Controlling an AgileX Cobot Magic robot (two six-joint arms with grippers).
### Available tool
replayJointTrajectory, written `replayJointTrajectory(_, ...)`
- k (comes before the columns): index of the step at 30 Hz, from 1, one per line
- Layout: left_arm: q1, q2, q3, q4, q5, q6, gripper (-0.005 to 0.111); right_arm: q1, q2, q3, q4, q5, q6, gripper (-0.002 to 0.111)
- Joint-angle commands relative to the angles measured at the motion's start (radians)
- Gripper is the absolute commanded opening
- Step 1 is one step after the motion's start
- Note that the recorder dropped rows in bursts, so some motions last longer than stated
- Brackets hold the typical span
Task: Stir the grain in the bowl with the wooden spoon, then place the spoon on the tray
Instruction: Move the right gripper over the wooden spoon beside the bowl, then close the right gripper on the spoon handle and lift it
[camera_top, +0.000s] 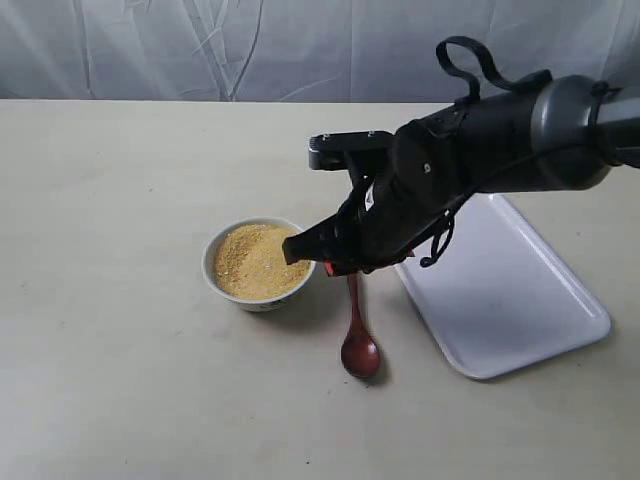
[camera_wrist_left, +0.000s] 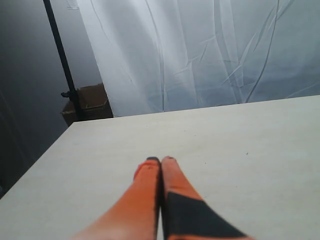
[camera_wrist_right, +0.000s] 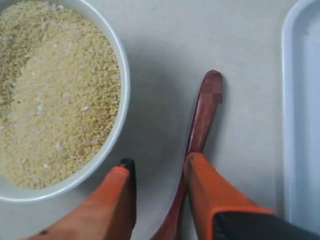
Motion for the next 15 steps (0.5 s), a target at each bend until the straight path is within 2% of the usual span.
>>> replayJointTrajectory(1, -0.006, -0.004, 0.003, -0.001, -0.005, -0.002, 0.000, 0.000, 0.044, -0.004, -0.063, -0.001, 0.057, 0.035)
replayJointTrajectory(15, -0.006, -0.004, 0.003, -0.001, -0.005, -0.002, 0.000, 0.000, 0.117, -0.004, -0.076, -0.010, 0.092, 0.035)
